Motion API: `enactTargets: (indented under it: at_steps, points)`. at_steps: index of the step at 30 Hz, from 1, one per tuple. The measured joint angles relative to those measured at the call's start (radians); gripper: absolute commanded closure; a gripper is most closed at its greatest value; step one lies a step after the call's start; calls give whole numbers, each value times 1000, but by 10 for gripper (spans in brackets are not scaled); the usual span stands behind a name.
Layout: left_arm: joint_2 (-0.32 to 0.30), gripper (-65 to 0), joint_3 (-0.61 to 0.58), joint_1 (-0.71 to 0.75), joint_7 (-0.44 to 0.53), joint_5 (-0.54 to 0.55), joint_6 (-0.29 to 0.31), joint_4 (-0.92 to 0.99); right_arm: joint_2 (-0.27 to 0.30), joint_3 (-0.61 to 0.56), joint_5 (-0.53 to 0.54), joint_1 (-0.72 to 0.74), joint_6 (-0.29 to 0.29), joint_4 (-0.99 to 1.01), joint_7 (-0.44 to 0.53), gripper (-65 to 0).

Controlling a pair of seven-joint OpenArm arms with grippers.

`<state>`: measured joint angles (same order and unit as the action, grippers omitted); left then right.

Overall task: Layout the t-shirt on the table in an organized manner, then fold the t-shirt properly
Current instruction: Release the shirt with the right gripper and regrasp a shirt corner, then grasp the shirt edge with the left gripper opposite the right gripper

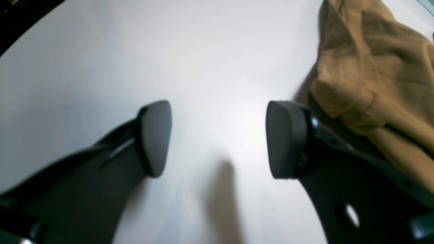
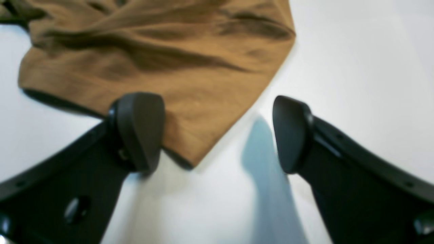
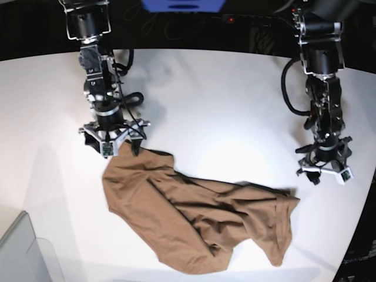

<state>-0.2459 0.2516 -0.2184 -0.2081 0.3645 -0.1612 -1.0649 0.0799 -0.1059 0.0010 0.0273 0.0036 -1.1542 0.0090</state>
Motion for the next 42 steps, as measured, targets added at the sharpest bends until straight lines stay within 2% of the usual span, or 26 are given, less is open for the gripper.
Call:
enactTargets:
  at_steps: [2, 5, 7, 10, 11, 16, 19, 22, 24, 28, 32, 36, 42]
  points:
    - [0, -422, 0, 3, 2, 0, 0, 0, 0, 0, 7, 24, 1, 50, 27, -448]
    - [2, -422, -5, 2, 2, 0, 0, 1, 0, 0, 7, 47, 5, 89, 39, -340]
    - [2, -422, -6, -1, 2, 0, 0, 1, -2, 1, 7, 46, 11, 89, 40, -239]
    - [2, -422, -6, -1, 3, 0, 0, 1, -3, 4, -1, 18, 11, 61, 39, -35]
    - [3, -422, -6, -1, 2, 0, 0, 2, 4, 5, -3, 1, 12, 36, 28, 0]
    - [8, -422, -10, -35, 4, -1, 0, 29, 27, 69, -16, -145, 5, -186, -77, 0]
    - [12, -422, -11, -61, 6, 0, 1, 92, 19, 150, -16, -230, 1, -366, -85, 0]
    - [10, -422, -10, -58, -5, 4, -1, 130, 18, 211, -13, -227, -1, -474, -51, 0]
    - [16, -422, -20, -56, 1, 4, -4, 127, -2, 235, -13, -219, -1, -484, -50, 0]
    - [43, -422, -126, -56, 0, 10, 3, 110, -6, 236, -13, -234, 0, -461, -80, 0]
    - [76, -422, -230, 16, 0, 10, 0, 0, -6, 236, -13, -238, 0, -459, -69, 0]
    - [116, -423, -240, 78, 2, 0, -5, -120, -31, 232, -13, -241, 0, -455, -71, 0]
    - [119, -423, -240, 96, 9, 0, -3, -160, -28, 234, -13, -241, 0, -455, -69, 0]
